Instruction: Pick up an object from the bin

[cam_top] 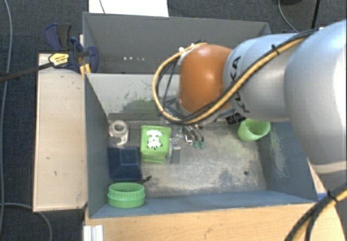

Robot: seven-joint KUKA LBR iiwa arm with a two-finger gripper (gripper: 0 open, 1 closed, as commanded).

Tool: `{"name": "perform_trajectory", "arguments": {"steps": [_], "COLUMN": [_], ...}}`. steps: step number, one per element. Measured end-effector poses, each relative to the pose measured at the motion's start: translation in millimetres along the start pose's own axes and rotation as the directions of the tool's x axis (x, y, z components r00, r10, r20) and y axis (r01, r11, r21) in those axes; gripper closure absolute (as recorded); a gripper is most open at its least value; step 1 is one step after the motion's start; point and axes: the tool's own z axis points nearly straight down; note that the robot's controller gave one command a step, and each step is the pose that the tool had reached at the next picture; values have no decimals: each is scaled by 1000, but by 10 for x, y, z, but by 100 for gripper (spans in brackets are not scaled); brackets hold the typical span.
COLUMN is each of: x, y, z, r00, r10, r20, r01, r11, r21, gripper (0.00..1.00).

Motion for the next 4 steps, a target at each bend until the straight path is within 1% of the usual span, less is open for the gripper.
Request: {"name": "perform_trajectory", "arguments": {"steps": [1,2,3,4], "x": [-13,-37,84,-170], "y": [329,387,598,824], "z": [325,396,313,420], "r00": [999,999,998,994], "r10": [-35,-51,-68,-112], "r20": [0,9,4,9], "r01": [35,51,68,112], "r11": [999,999,998,994], "r21": [-4,0,-2,0], "gripper": [0,0,0,100]}}
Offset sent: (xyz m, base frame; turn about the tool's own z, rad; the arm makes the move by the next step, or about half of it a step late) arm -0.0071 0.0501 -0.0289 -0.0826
